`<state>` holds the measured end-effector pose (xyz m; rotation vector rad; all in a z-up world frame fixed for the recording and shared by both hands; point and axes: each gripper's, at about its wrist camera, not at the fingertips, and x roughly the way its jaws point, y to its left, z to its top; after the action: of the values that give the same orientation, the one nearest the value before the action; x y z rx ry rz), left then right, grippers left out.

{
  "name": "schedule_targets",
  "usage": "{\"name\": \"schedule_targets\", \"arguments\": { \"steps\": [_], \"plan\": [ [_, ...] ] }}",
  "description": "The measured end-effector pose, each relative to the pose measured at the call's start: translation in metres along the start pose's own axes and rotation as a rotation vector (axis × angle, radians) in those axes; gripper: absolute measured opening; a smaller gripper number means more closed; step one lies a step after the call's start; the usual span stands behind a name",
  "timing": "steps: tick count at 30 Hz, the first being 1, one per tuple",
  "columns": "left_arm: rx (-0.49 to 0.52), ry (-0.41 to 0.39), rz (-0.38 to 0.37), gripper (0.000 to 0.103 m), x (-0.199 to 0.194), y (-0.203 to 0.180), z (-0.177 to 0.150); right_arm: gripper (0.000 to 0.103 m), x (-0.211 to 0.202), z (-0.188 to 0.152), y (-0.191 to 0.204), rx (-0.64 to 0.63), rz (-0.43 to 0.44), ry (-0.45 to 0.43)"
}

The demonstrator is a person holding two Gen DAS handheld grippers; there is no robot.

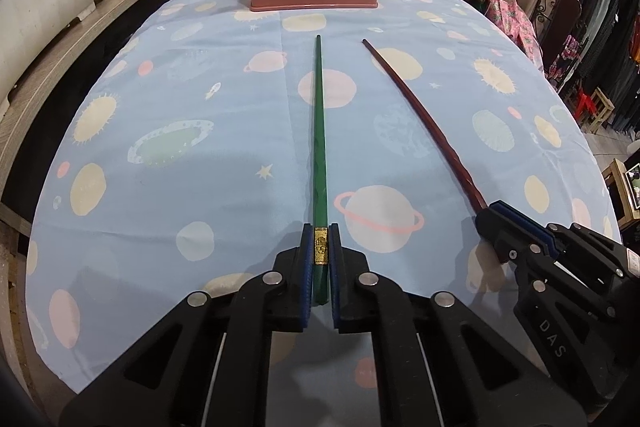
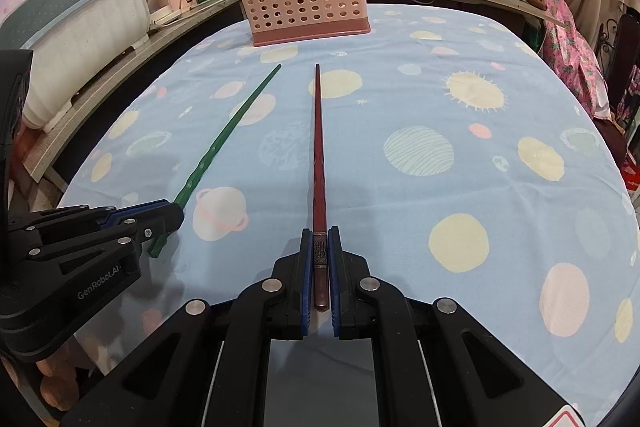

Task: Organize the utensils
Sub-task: 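Lift both held chopsticks and carry them over the pink basket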

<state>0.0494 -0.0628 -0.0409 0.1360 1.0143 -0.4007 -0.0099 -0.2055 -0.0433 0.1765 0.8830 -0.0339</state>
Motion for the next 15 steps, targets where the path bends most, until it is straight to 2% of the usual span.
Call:
{"name": "schedule_targets", "arguments": {
  "steps": [8,15],
  "plan": [
    [-0.019,-0.034,-0.014,0.007,-0.018,0.003,0.011,0.007,-0.013,0.011,0.003,0.007,0.021,-0.026],
    [-0.038,-0.085,-0.024,0.007,-0.040,0.007,0.034,0.007,-0.035,0.038,0.003,0.028,0.050,-0.090]
  ]
}}
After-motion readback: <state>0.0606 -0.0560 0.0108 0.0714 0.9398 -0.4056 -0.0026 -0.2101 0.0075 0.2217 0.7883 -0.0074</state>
